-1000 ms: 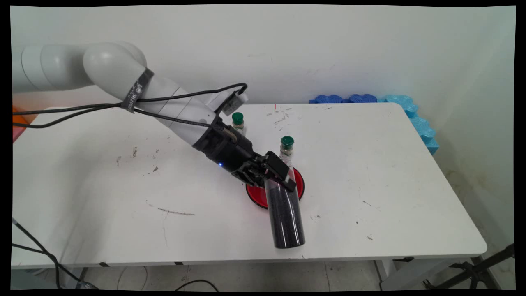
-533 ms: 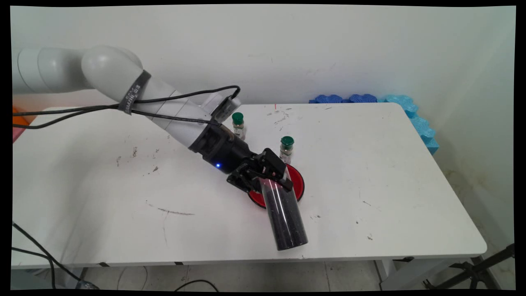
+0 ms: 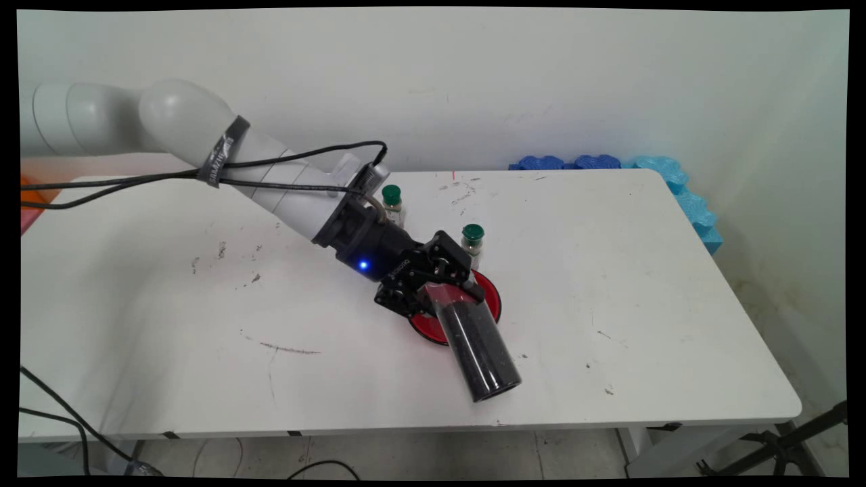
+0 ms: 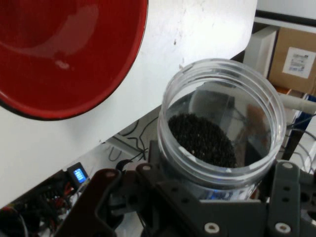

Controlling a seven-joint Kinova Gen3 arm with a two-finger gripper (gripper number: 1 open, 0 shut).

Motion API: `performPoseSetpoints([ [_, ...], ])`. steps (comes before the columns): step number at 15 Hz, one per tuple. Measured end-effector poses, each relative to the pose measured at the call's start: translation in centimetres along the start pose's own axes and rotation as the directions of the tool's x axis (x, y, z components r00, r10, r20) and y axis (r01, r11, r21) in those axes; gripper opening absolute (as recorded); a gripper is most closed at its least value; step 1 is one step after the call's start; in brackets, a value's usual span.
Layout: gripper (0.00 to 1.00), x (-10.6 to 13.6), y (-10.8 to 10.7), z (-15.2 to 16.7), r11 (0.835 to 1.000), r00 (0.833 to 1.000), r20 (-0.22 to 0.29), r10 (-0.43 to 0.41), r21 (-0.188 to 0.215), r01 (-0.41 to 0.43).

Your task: Pour the black seasoning powder in the red bowl

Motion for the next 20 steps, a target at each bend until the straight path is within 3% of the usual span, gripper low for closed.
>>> performPoseSetpoints([
  [13, 0.00, 0.89, -0.66, 0.15, 0.984, 0.986, 0.031, -0.164, -0.059, 0.165],
  [20, 0.00, 1.01, -0.99, 0.25, 0.974, 0.976, 0.042, -0.212, -0.074, 0.215],
])
